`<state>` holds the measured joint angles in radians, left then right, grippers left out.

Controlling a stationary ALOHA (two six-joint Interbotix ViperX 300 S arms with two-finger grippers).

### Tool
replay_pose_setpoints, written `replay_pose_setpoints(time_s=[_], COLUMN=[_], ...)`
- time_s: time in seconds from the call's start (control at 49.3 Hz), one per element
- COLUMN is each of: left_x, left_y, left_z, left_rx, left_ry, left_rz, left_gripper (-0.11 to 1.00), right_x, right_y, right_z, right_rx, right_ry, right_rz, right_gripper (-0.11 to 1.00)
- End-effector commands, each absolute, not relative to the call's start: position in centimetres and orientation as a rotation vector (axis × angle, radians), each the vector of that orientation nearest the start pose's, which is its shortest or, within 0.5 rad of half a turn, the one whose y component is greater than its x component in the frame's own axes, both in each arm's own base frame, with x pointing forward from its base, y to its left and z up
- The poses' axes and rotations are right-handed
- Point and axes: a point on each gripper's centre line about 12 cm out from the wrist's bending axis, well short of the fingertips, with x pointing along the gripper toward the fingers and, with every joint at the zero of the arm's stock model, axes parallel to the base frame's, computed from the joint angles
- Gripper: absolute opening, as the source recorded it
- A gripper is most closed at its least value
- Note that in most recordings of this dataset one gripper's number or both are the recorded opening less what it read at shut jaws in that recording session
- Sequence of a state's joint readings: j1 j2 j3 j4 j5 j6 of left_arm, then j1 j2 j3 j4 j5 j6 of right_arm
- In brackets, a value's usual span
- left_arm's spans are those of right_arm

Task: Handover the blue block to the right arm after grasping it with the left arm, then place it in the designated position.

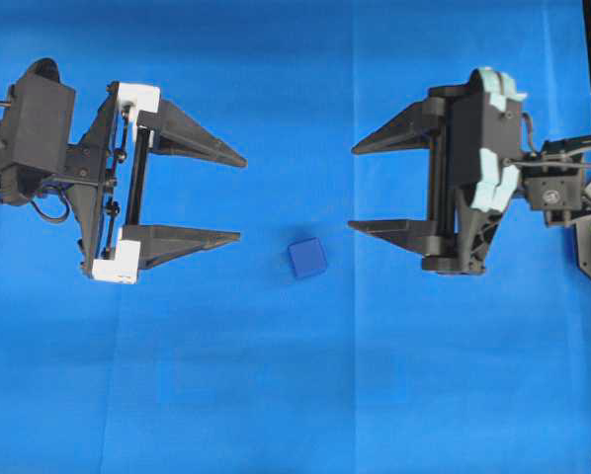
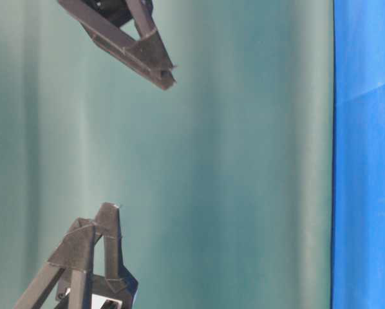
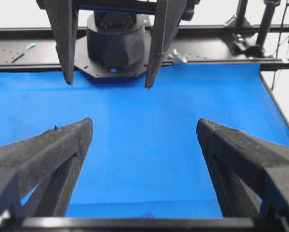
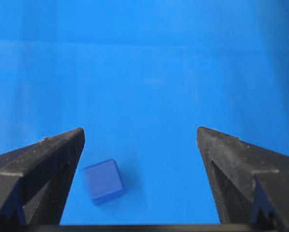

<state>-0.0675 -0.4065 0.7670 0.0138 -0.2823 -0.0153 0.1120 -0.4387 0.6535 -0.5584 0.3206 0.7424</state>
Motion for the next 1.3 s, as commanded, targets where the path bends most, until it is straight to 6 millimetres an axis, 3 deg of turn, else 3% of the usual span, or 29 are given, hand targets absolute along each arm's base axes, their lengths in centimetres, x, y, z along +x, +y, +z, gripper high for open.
replay_pose_setpoints(time_s=[0.0,0.304,0.608,0.872,1.277], left_x=[33.4,33.4,33.4,33.4,33.4], left_y=[-2.4,-2.4,-2.4,-2.4,-2.4], left_z=[32.3,32.3,32.3,32.4,32.4], left_rx=[0.001,0.001,-0.001,-0.001,-0.001], left_ry=[0.043,0.043,0.043,0.040,0.038], left_rz=[-0.075,-0.075,-0.074,-0.074,-0.074], left_gripper=[0.93,0.93,0.93,0.93,0.93], right_x=[32.2,32.2,30.7,29.5,29.4], right_y=[1.7,1.8,1.9,1.7,1.5], right_z=[31.5,31.9,33.4,32.8,32.6], right_rx=[0.136,0.123,0.120,0.130,0.133], right_ry=[0.445,0.416,0.274,0.201,0.192], right_rz=[-0.097,-0.079,-0.003,0.043,0.046], right_gripper=[0.89,0.89,0.88,0.88,0.88])
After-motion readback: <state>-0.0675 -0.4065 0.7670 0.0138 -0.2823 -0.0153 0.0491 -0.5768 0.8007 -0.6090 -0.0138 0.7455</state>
